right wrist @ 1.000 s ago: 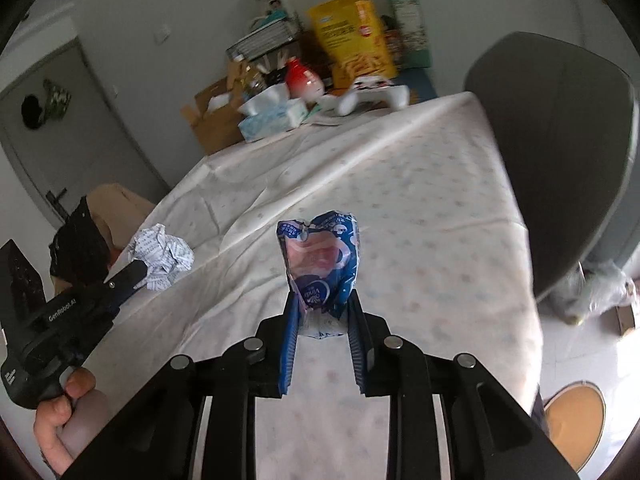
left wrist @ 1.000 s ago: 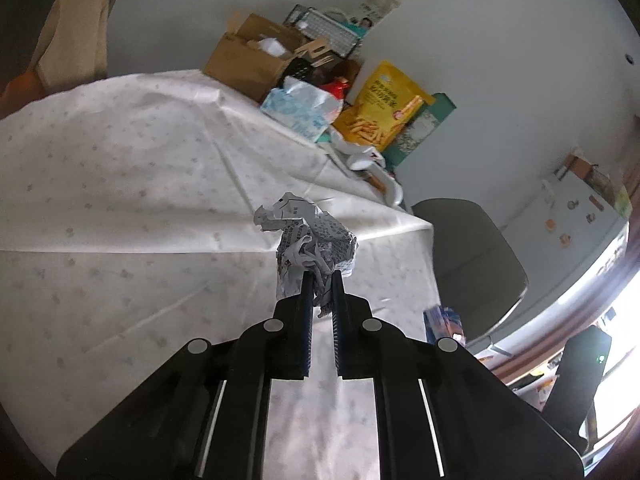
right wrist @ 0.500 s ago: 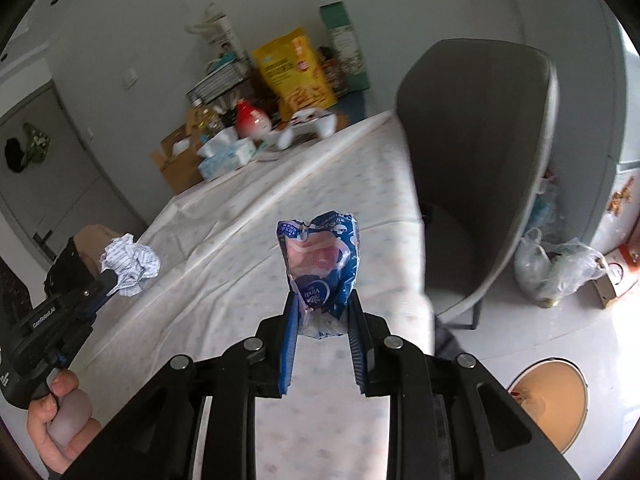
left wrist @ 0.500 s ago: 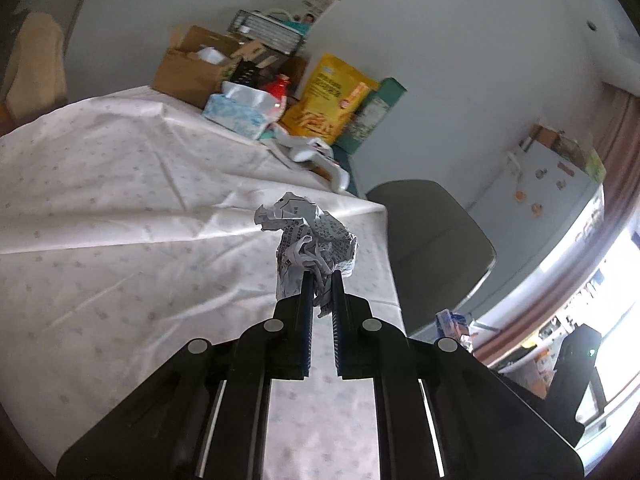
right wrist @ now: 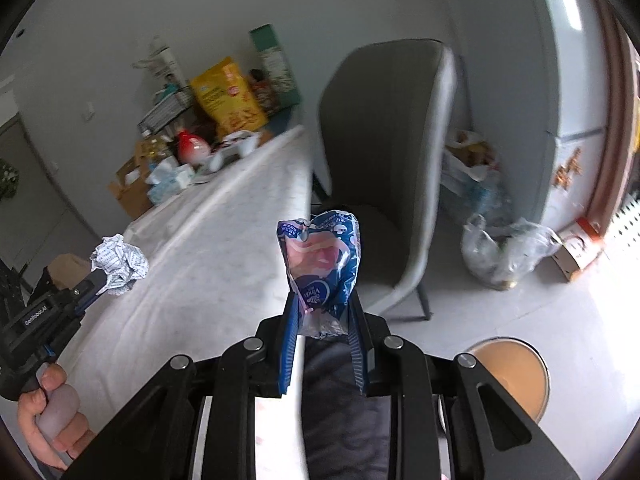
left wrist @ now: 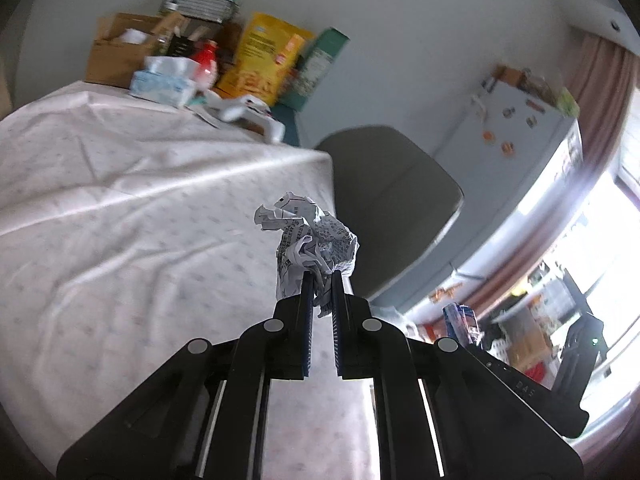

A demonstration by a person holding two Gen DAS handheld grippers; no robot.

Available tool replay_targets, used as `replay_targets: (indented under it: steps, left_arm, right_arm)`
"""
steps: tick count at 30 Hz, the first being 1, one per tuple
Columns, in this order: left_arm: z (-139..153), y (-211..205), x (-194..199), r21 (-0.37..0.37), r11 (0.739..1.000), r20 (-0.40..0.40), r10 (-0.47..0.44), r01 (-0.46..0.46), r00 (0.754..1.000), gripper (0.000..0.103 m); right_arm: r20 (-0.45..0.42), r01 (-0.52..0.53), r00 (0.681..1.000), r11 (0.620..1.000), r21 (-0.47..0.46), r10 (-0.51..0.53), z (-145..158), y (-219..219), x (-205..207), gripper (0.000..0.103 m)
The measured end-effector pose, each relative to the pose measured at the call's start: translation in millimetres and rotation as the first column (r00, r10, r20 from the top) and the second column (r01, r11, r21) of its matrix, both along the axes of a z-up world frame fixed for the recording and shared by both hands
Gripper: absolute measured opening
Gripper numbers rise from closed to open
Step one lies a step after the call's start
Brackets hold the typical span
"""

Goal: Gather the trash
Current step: 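Carry the foil and tissue pack over the trash bin with both grippers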

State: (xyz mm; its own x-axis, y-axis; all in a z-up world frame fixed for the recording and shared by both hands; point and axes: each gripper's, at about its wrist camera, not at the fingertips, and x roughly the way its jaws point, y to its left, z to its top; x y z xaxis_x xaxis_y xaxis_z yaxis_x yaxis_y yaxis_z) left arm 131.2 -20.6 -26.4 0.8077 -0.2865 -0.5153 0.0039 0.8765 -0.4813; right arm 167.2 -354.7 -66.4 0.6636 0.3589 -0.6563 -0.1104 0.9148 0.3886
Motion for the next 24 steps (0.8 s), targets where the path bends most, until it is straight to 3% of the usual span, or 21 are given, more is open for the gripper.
replay_targets:
  steps: [11,24]
  left_arm:
    - [-18.6,-83.1,26.4,0.075,0.985,-0.087,-0.147,0.153,0.985,0.009]
    - [-52.6,-182.2,52.8,0.173,0.928,-0.217,-0.291,0.33,0.932,0.009]
  right_arm:
    - [-0.095,0.116,0.989,0.992,0.043,-0.112,-52.8,-79.0,-11.7,0.024]
    - [-0.22,0.258,0.947,0.963,0.082,-0.235,-132.0,-160.6,-24.2,0.025]
